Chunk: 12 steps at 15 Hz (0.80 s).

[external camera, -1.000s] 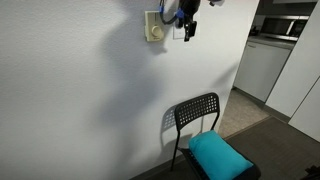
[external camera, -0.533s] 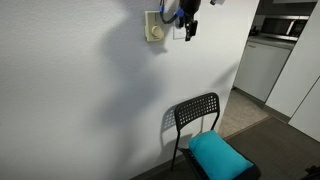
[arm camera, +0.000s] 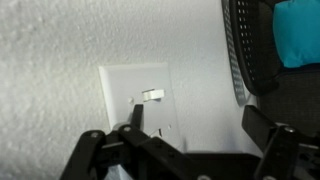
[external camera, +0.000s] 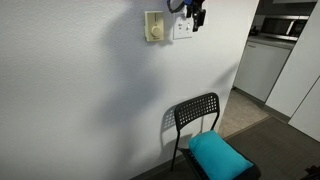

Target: Flip the switch on the wall.

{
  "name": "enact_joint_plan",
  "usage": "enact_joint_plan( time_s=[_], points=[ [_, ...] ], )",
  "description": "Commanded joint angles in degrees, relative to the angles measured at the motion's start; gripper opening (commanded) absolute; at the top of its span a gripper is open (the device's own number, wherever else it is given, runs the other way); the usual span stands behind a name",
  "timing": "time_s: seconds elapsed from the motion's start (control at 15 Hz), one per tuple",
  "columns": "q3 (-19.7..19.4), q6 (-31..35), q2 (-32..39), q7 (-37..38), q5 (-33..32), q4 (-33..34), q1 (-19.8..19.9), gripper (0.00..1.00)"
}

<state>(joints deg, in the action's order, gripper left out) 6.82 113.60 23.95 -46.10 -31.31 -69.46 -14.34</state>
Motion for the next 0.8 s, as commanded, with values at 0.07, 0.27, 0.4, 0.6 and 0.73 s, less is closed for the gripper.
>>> enact_joint_plan(
  time_s=[0.07, 0.27, 0.4, 0.6, 0.73],
  points=[
    [-0.87, 0.75, -3.42, 0.01, -0.64, -2.43, 0.74, 1.00],
    [-0.73, 1.27, -3.85, 0.96, 0.27, -2.30, 1.10, 1.00],
    [-0.45, 1.05, -3.98, 1.33, 1.33, -2.24, 1.28, 1.00],
    [-0.57, 0.12, -2.54, 1.21, 0.89, -0.07, 0.52, 1.00],
    [-0.57, 0.12, -2.54, 1.29, 0.98, -0.13, 0.52, 1.00]
  ],
)
